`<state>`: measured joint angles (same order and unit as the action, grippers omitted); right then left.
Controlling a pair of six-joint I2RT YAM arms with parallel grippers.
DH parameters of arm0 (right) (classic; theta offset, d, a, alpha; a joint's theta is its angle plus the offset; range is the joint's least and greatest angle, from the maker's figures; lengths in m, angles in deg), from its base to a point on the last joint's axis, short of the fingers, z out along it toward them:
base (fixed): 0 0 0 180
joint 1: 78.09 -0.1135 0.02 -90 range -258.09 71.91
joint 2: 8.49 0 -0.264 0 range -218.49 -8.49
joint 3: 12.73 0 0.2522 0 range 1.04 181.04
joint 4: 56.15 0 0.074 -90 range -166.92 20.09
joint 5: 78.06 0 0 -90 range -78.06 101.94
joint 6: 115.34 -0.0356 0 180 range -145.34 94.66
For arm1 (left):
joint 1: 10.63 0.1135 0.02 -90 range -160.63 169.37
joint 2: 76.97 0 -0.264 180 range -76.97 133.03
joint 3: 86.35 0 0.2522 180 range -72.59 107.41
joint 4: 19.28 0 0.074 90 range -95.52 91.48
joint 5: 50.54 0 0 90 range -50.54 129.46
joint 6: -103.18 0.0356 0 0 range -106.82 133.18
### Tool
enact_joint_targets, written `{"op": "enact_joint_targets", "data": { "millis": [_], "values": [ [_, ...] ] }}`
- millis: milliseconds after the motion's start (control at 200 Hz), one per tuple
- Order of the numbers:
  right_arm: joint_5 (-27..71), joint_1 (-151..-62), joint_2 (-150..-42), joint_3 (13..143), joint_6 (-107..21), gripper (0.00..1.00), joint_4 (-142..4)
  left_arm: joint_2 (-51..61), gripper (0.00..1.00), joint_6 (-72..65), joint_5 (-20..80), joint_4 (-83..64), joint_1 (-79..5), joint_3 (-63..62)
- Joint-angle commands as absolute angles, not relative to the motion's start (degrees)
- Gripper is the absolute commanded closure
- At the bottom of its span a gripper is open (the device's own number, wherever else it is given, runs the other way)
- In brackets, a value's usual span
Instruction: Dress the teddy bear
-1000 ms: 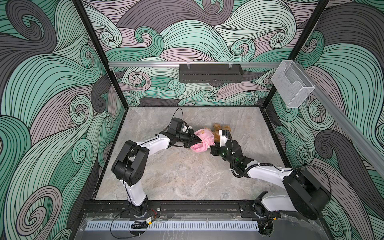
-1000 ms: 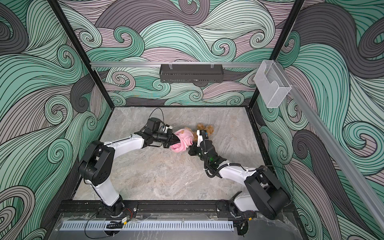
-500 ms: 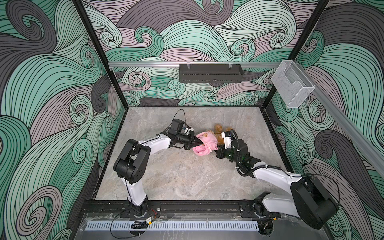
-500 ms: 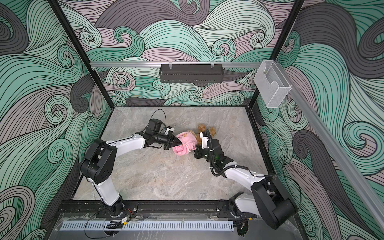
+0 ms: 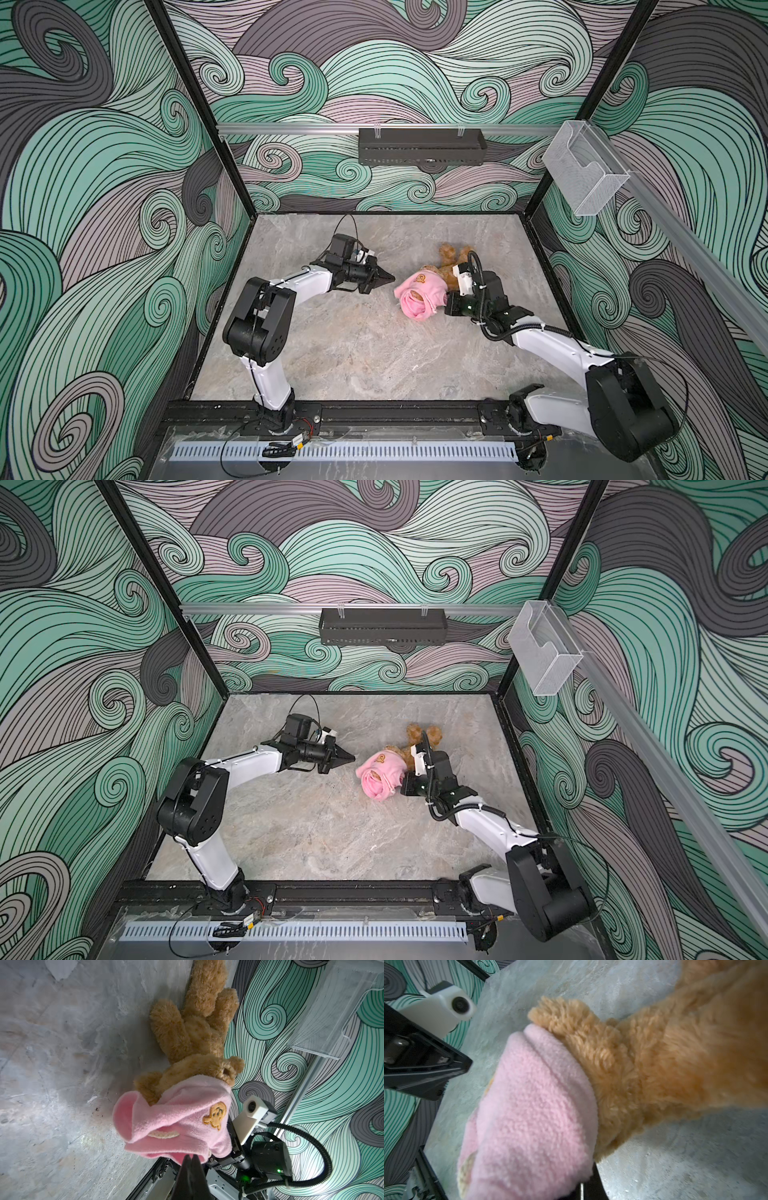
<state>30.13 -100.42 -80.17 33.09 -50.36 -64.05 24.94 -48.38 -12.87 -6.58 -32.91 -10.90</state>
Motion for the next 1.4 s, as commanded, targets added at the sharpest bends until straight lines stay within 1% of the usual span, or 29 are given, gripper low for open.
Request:
{"op": "enact_joint_targets", "data": {
  "millis": [0,55,190,250,325,430,525,625,725,795,855,985,1121,1226,1396],
  "values": [
    [34.0,-100.6,-80.5,32.3,-53.9,0.97,-57.5,21.3,0.99,-40.6,-9.7,-0.1,-34.1,-10.3],
    [34.2,-100.9,-81.6,32.0,-56.1,0.97,-54.4,19.8,0.91,-39.0,-8.1,0.7,-34.9,-11.3],
    [34.2,-102.1,-85.2,31.8,-58.8,0.96,-49.0,17.5,0.72,-39.4,-5.8,-2.7,-36.9,-15.8],
    [34.3,-102.9,-86.3,32.1,-58.8,0.95,-48.5,18.0,0.67,-41.1,-5.4,-5.9,-38.1,-16.7],
    [34.6,-104.0,-87.4,32.1,-58.3,0.91,-48.3,20.1,0.64,-42.2,-5.6,-8.6,-39.4,-16.2],
    [35.9,-104.7,-86.7,32.3,-55.5,0.79,-51.4,22.9,0.64,-42.6,-4.6,-9.9,-39.5,-15.8],
    [32.4,-104.5,-81.2,33.3,-48.7,0.70,-60.8,24.4,0.66,-42.7,-3.4,-11.7,-39.5,-16.2],
    [27.3,-104.2,-74.5,34.4,-42.9,0.64,-69.2,25.3,0.68,-43.2,-3.0,-13.4,-39.5,-16.5],
    [23.8,-103.3,-71.7,36.0,-39.4,0.61,-72.6,26.1,0.68,-43.3,-2.5,-14.9,-39.5,-17.0],
    [21.5,-102.2,-73.5,38.0,-38.7,0.60,-71.7,27.0,0.69,-44.2,-2.1,-15.9,-39.5,-17.3],
    [20.8,-100.8,-78.0,40.6,-39.6,0.60,-70.7,27.3,0.68,-45.8,-1.7,-18.3,-39.4,-18.6],
    [23.1,-99.0,-89.8,47.5,-42.0,0.66,-68.3,26.4,0.69,-48.7,-1.1,-22.8,-38.9,-22.3],
    [24.4,-98.9,-97.7,51.4,-42.6,0.70,-66.6,24.2,0.67,-48.6,0.6,-23.0,-38.8,-25.7],
    [24.4,-98.8,-99.9,51.5,-42.2,0.72,-67.3,25.0,0.65,-48.9,0.8,-23.9,-38.8,-26.2],
    [24.5,-98.8,-99.8,48.4,-43.3,0.75,-66.3,29.0,0.64,-51.6,-1.7,-29.0,-39.2,-23.9]
  ]
}}
